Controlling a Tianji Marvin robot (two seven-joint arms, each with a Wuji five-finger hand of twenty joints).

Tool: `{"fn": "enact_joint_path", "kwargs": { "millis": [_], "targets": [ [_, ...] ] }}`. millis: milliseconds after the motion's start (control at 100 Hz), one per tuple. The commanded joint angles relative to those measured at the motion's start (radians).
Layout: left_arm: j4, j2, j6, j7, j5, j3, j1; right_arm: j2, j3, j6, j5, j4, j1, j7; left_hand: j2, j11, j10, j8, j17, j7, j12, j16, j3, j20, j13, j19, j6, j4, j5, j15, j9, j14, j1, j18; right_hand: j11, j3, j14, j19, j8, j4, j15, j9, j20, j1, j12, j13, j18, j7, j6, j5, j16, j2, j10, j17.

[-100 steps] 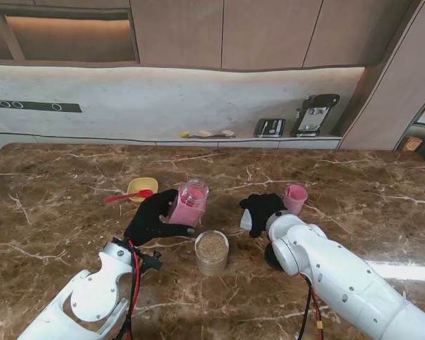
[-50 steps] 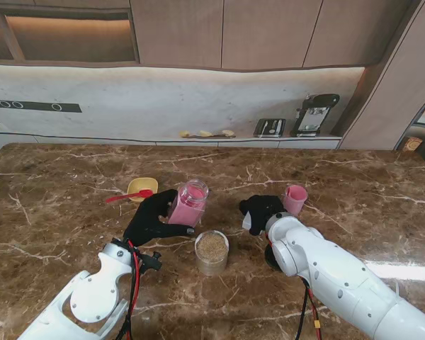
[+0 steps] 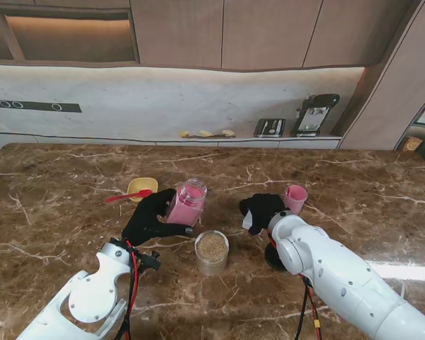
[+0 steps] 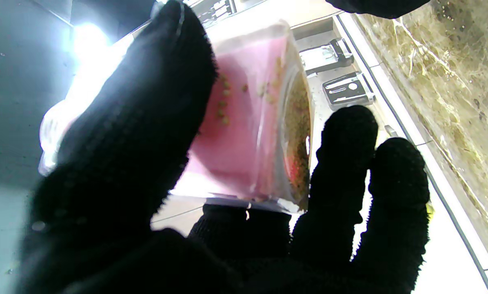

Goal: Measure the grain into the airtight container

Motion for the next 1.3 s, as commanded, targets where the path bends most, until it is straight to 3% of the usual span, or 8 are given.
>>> {"fn": "enact_joint_path", "kwargs": {
  "millis": [0,260,510,790,1090,1290],
  "targets": [
    [-0.005,0.001,0.002,0.001,0.003,-0.001,0.008,0.004,0.025,-0.003,-0.014,-0.04,-0.02,0.014,0.473,0.29,-0.156,0.127,-0.004,0.612,0.06,0.003,0.428,0.019,0.021,0.043,-0.27,0.094,0.388,0.035,0.183,-0.053,0.172,-0.016,0.066,0.201,-0.051,0.047,-0.006,0.001,0.098,0.098,-0.019,0.213,0.056,0.114,-0.068,0.052,0.011,0.024,0.065,0.082,-0.102,0.035],
    [-0.007,0.002,-0.001,0.0,0.004,-0.005,0.009,0.007,0.147,-0.049,-0.04,-0.162,-0.081,0.044,0.474,0.291,-0.154,0.126,-0.003,0.611,0.06,0.004,0.429,0.019,0.022,0.043,-0.269,0.094,0.389,0.035,0.184,-0.05,0.172,-0.012,0.055,0.225,-0.046,0.042,-0.011,-0.003,0.088,0.096,-0.019,0.202,0.05,0.109,-0.065,0.049,0.015,0.025,0.066,0.08,-0.099,0.031],
    [-0.007,0.004,-0.011,-0.007,0.008,-0.003,0.005,0.005,0.321,-0.095,-0.017,-0.353,-0.17,0.102,0.474,0.29,-0.154,0.126,-0.004,0.611,0.06,0.004,0.429,0.019,0.022,0.043,-0.27,0.095,0.39,0.035,0.183,-0.049,0.172,-0.011,0.044,0.217,-0.044,0.031,-0.019,-0.001,0.076,0.087,-0.019,0.189,0.043,0.095,-0.059,0.043,0.022,0.024,0.067,0.093,-0.093,0.018],
    [-0.003,0.006,-0.016,-0.017,0.009,0.017,-0.007,0.004,0.494,-0.104,0.168,-0.567,-0.236,0.245,0.475,0.29,-0.156,0.125,-0.004,0.611,0.06,0.004,0.429,0.02,0.022,0.043,-0.268,0.095,0.389,0.035,0.183,-0.05,0.172,-0.011,0.02,0.222,-0.026,0.014,-0.035,0.009,0.049,0.095,-0.019,0.202,0.02,0.091,-0.053,0.016,0.04,0.046,0.061,0.091,-0.078,0.011],
    [0.0,0.008,-0.015,-0.027,0.012,0.027,-0.013,0.003,0.595,-0.05,0.411,-0.702,-0.275,0.325,0.475,0.291,-0.156,0.125,-0.004,0.612,0.059,0.004,0.429,0.019,0.021,0.043,-0.269,0.095,0.389,0.035,0.183,-0.052,0.171,-0.013,0.001,0.206,-0.012,0.001,-0.038,0.011,0.035,0.091,-0.017,0.218,0.017,0.079,-0.036,-0.002,0.052,0.054,0.068,0.109,-0.061,-0.002],
    [0.003,0.011,-0.012,-0.035,0.016,0.035,-0.018,0.012,0.617,-0.069,0.459,-0.755,-0.285,0.382,0.475,0.291,-0.156,0.126,-0.004,0.613,0.058,0.004,0.429,0.019,0.022,0.043,-0.271,0.096,0.39,0.035,0.184,-0.052,0.171,-0.013,-0.012,0.194,-0.012,-0.011,-0.036,0.019,0.023,0.079,-0.016,0.22,0.016,0.066,-0.035,-0.019,0.06,0.05,0.071,0.124,-0.059,-0.016]
  ]
}}
